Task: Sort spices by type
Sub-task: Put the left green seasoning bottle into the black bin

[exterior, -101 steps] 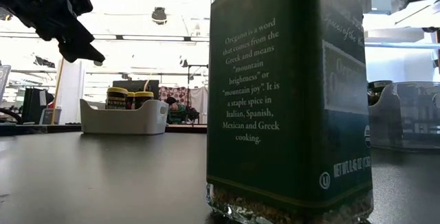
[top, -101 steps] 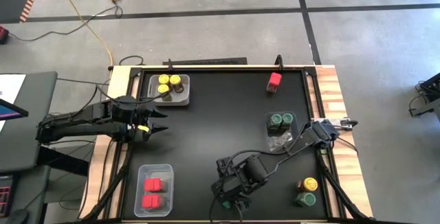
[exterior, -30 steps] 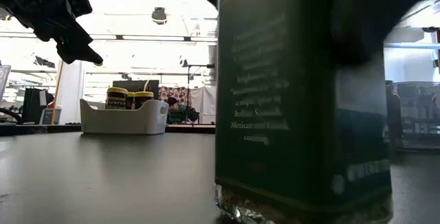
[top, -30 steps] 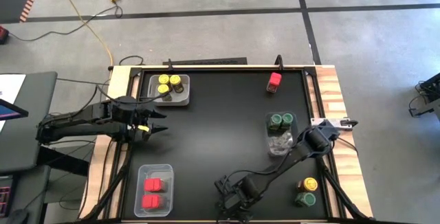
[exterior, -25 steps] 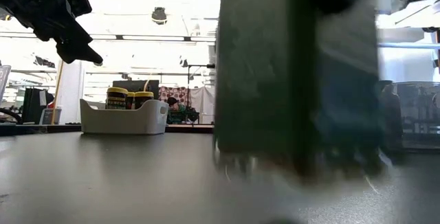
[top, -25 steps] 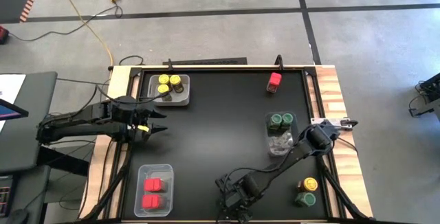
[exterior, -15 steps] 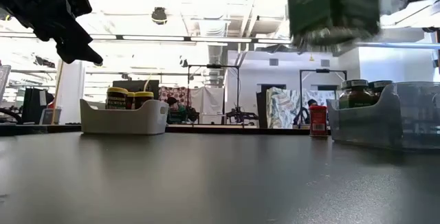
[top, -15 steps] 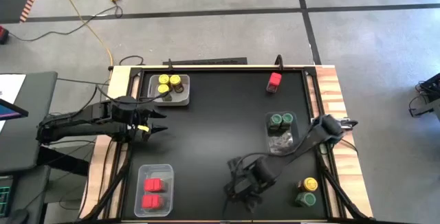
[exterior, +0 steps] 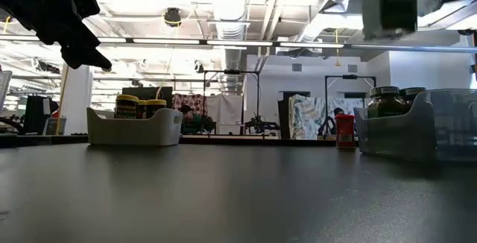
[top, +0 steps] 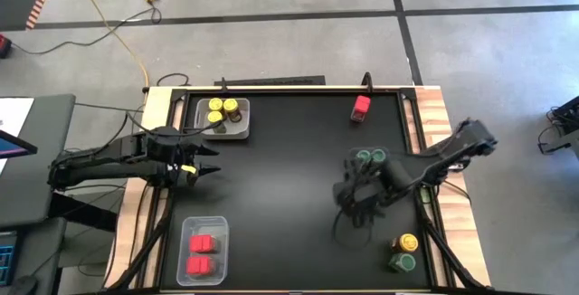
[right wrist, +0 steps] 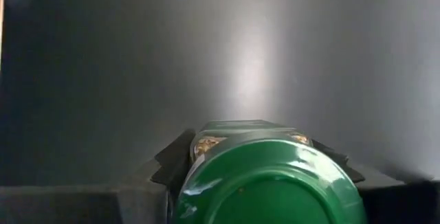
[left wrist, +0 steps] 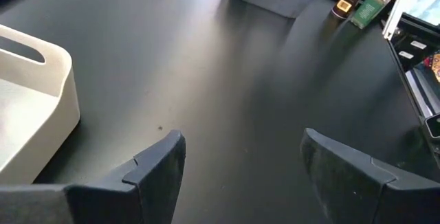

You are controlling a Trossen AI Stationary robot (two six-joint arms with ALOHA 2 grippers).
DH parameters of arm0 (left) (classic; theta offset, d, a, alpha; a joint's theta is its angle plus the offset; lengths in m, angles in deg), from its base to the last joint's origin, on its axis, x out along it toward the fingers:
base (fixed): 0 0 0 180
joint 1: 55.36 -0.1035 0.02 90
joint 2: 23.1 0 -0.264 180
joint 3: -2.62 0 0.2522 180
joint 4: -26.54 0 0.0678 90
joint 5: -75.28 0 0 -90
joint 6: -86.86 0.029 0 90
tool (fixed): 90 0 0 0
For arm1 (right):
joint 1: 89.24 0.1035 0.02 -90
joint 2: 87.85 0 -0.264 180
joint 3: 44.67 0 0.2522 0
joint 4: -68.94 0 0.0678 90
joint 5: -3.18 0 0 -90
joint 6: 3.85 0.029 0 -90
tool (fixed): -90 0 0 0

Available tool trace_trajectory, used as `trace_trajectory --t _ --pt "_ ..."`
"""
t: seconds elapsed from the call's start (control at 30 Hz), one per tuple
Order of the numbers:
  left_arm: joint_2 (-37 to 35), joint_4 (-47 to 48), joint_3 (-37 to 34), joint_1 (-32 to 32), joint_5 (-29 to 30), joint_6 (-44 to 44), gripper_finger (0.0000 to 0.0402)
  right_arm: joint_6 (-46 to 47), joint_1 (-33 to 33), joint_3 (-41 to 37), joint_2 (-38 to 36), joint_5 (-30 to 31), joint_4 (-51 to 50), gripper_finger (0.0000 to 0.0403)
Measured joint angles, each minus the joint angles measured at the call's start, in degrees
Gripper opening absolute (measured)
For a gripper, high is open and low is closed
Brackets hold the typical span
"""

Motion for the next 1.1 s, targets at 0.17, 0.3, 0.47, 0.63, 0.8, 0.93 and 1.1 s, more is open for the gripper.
trace_trajectory --t 0.17,0.3,0.47,0.63,0.8,0.93,1.1 --pt "0.0 -0.9 0.0 0.0 -0.3 0.9 0.0277 5.4 -1.6 -12.6 -10.2 -0.3 4.3 0.0218" --pt "0.0 -0.9 0.0 0.0 -0.5 0.9 0.0277 7.9 -2.2 -19.0 -15.8 -1.3 4.8 0.0218" --pt "0.0 -0.9 0.0 0.0 -0.5 0.9 0.0277 8.6 -2.1 -24.6 -19.9 -1.7 5.0 0.0218" --pt "0.2 -2.8 0.0 0.0 -0.5 0.9 0.0277 8.2 -2.2 -30.8 -23.6 -1.8 5.4 0.0218" --pt "0.2 -4.6 0.0 0.0 -0.5 0.9 0.0277 7.9 -2.1 -37.8 -28.8 -4.0 10.1 0.0218" --pt "0.2 -4.5 0.0 0.0 -0.5 0.9 0.0277 7.6 -2.1 -42.7 -32.6 -4.8 11.4 0.0218" --pt "0.2 -4.5 0.0 0.0 -0.5 0.8 0.0277 2.7 -2.8 -46.0 -35.1 -5.0 11.4 0.0218"
